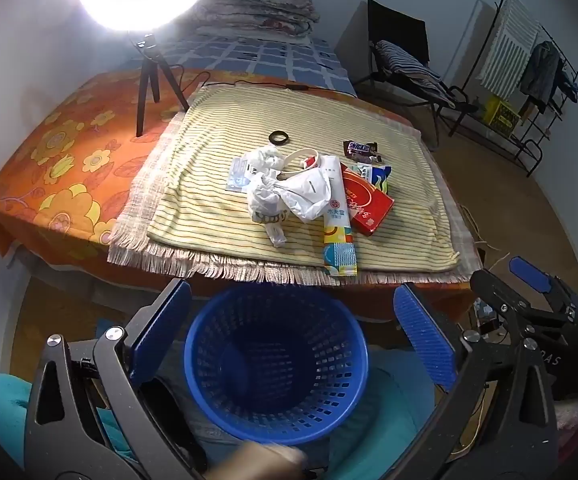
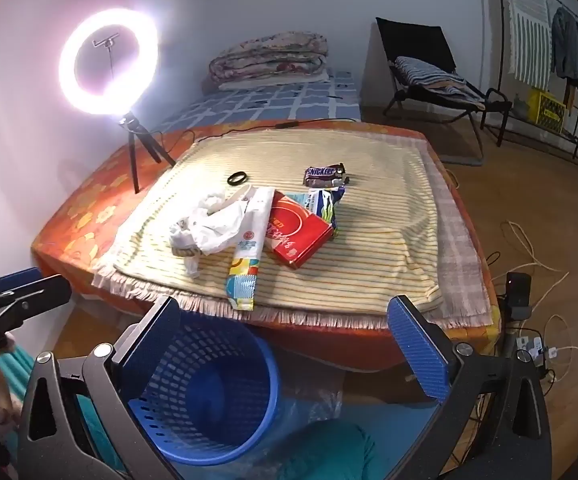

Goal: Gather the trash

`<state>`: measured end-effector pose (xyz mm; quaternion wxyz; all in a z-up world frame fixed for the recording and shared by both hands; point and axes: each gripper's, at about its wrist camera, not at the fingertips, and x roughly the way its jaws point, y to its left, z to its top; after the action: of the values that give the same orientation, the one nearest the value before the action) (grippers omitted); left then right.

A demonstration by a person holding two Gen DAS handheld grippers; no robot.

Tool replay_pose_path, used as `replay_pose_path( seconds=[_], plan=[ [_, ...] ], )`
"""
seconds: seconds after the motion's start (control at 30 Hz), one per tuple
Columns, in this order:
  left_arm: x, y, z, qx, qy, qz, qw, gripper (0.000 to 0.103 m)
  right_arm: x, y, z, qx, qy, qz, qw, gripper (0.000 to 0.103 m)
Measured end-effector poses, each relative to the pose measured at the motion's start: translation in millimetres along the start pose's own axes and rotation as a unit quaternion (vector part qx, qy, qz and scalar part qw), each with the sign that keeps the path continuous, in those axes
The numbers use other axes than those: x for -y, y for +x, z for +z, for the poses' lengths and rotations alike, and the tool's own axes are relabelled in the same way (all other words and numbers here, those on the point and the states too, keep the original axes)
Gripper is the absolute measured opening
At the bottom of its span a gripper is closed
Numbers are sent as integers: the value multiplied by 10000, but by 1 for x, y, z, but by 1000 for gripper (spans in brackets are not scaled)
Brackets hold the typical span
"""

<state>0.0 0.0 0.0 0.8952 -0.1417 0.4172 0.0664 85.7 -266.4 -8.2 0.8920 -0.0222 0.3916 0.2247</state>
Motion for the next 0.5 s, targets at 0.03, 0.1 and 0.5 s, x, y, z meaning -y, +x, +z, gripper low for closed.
replay_pose_path(
  seconds=[0.03, 0.1, 0.5],
  plan=[
    [1, 0, 0, -20, 25, 10, 10000, 103, 1, 0, 1, -13, 9, 6, 10000, 102],
    [0, 0, 0, 28, -36, -70, 10000, 103, 2, 0, 2, -42, 16, 19, 10000, 102],
    [3, -2, 2, 85, 143, 51, 9998, 103, -5, 7, -1, -194, -3, 57, 9998, 102]
  ],
)
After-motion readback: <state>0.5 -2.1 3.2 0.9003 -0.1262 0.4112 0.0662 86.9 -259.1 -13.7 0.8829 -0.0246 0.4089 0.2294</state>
